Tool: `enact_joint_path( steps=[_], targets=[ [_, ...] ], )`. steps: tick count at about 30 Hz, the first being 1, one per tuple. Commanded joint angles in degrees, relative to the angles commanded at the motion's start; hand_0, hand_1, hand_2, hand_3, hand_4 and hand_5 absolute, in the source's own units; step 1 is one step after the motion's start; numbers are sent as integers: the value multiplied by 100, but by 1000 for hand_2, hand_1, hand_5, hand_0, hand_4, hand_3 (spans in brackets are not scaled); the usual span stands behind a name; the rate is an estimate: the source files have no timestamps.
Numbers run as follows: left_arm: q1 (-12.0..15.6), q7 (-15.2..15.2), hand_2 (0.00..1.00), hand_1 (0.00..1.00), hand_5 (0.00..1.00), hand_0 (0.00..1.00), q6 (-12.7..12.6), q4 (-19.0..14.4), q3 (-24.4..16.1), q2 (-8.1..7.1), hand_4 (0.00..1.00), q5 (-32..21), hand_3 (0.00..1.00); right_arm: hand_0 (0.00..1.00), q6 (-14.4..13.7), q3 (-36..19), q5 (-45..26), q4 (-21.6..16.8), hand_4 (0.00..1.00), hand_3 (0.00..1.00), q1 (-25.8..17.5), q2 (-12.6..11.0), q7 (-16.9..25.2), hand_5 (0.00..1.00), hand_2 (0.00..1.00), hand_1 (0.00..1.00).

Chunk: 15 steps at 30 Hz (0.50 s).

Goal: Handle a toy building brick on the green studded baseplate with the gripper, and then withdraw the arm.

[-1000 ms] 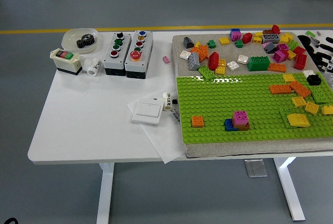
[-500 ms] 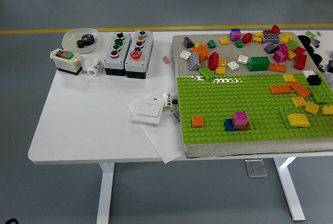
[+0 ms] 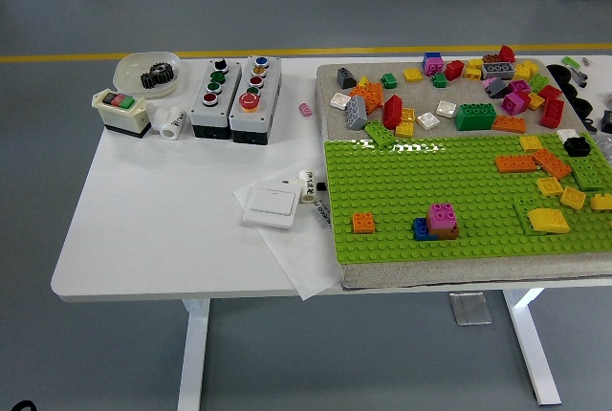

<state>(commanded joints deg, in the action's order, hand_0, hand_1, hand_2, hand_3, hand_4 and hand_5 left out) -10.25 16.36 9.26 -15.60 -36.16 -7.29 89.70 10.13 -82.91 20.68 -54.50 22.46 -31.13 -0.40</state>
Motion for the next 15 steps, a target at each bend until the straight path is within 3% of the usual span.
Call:
enact_joint_path(
  steps=[15],
  targets=[
    [-18, -46, 724, 746, 598, 732, -55, 1, 68, 25, 660, -114, 597, 944, -163, -194, 106, 16, 998, 901, -62, -24, -136, 998, 876, 866]
  ],
)
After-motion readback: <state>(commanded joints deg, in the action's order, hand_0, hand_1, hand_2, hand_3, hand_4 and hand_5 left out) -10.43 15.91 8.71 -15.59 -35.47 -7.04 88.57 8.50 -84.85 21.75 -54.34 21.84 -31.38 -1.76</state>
